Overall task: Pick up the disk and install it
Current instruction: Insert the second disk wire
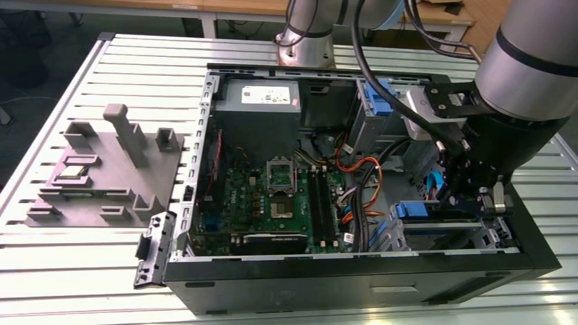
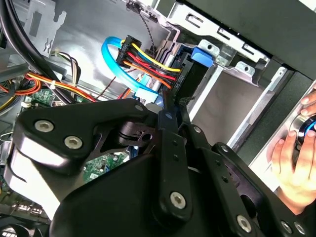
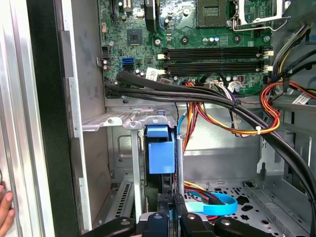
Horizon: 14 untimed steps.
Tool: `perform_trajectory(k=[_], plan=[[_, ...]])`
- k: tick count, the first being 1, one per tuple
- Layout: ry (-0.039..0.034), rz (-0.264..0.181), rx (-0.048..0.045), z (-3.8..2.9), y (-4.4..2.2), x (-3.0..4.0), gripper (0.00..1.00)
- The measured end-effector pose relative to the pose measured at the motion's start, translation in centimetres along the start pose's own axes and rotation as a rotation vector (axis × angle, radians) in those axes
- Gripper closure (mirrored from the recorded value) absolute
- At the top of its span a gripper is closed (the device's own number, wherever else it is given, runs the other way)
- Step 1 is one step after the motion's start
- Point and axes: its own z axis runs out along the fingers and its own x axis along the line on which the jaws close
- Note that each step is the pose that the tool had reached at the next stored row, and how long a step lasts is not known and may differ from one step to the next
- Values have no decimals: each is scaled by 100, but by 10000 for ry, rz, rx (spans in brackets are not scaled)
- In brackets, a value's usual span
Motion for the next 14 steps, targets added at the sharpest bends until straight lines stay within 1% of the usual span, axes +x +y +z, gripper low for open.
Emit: perform_trajectory(k=[5,9,14], plan=[[-3,1,0,-9,-1,0,84],[-34,6,-2,-7,-1,0,84],[-54,2,-3,1,0,0,84]])
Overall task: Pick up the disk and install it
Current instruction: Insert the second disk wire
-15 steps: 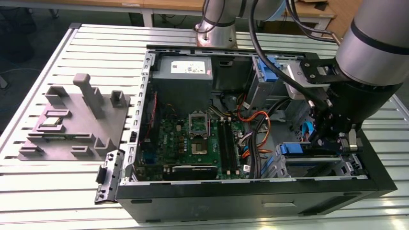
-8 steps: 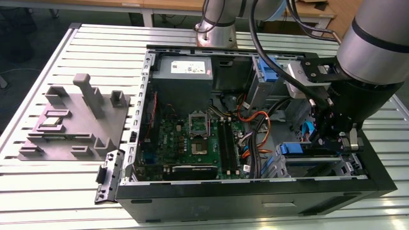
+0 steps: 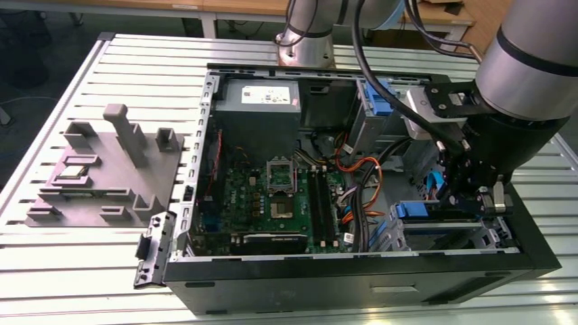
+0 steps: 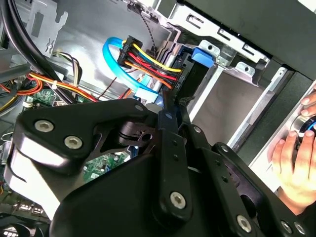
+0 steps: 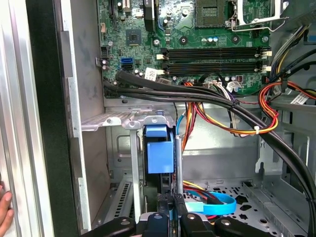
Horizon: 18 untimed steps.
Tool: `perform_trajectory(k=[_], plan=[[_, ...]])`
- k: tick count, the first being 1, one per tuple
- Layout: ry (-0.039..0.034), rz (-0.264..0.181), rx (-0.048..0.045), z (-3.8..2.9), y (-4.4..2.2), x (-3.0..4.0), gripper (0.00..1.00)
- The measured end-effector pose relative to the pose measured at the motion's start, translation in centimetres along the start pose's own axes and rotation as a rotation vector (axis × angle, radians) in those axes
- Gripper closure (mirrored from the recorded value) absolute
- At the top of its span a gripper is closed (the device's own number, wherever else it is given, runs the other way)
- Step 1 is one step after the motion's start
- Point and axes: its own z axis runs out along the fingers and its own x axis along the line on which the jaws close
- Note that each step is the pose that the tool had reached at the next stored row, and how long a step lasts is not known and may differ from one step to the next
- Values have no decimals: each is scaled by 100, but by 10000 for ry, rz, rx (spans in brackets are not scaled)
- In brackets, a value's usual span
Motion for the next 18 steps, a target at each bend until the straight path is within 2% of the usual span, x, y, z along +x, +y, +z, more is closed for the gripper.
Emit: perform_trajectory(k=[13,18], plan=[[-30,-4,-1,28,4,-1,84],[-18,-6,-1,33,5,1,84]])
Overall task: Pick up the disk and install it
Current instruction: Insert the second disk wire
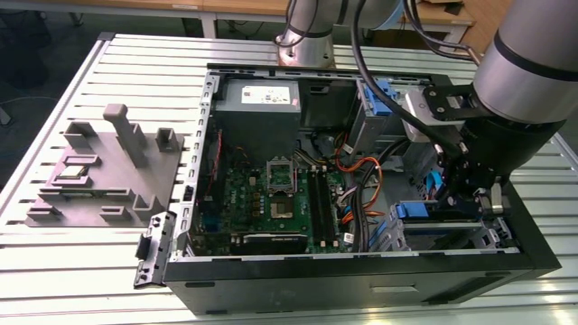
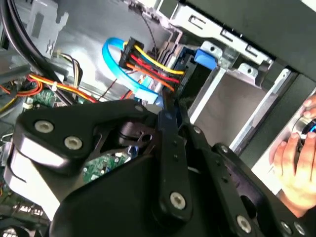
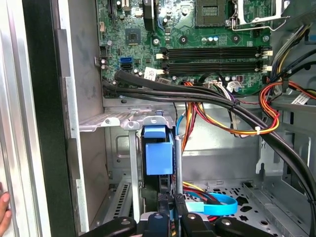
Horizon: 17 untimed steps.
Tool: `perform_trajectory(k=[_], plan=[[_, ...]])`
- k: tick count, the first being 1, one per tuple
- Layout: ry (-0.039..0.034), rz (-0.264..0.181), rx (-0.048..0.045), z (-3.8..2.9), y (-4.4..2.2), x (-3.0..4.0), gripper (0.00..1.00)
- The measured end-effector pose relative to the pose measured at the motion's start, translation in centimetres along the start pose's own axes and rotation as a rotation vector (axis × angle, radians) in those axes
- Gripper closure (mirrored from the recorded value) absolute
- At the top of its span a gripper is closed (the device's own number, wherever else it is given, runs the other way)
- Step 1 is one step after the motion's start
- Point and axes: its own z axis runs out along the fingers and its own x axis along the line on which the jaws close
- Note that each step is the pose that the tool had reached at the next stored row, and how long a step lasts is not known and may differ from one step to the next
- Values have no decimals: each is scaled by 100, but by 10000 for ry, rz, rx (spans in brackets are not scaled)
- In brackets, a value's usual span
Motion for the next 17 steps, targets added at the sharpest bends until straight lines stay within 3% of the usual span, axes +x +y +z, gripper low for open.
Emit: perform_trajectory(k=[13,14,17], plan=[[-3,2,0,13,1,8,83],[-6,2,-1,-6,-2,8,76],[-8,2,-3,-113,-18,6,76]])
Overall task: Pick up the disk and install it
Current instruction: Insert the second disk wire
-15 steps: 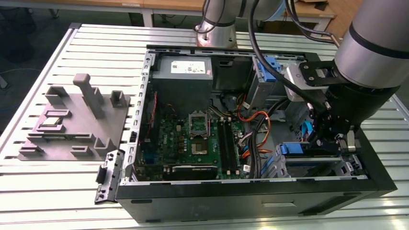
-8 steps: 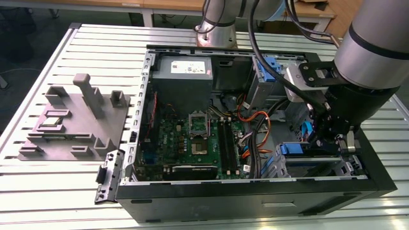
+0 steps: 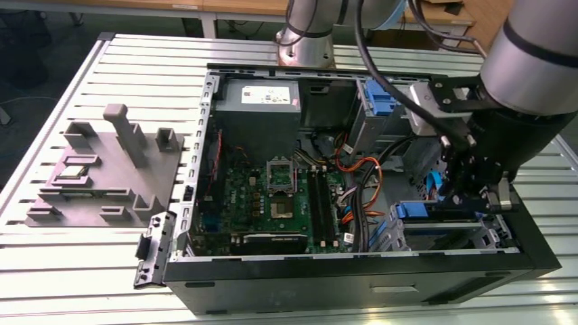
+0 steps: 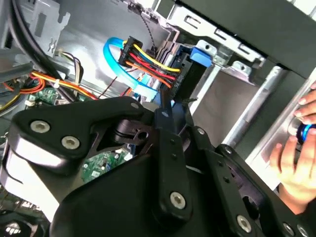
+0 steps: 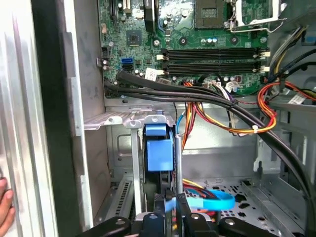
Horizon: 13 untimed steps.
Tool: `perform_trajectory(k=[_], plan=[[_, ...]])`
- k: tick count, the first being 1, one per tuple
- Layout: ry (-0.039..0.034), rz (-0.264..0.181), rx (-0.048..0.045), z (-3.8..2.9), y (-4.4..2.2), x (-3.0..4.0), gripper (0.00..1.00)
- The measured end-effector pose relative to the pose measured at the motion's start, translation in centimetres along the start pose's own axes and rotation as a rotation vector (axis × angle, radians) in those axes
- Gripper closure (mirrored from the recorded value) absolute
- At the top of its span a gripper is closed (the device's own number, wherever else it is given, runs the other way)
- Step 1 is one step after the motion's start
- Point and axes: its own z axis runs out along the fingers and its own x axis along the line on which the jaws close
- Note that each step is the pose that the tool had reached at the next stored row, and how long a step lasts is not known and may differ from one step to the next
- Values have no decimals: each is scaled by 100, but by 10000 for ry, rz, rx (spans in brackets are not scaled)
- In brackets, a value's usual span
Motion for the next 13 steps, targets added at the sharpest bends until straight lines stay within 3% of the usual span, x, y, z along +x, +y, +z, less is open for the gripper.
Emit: perform_trajectory(k=[3,6,8,13], plan=[[1,-1,-16,-75,-12,-1,76],[0,0,-17,-74,-13,-1,78],[0,0,-17,-75,-13,-1,90],[1,0,-17,-75,-14,-1,90]])
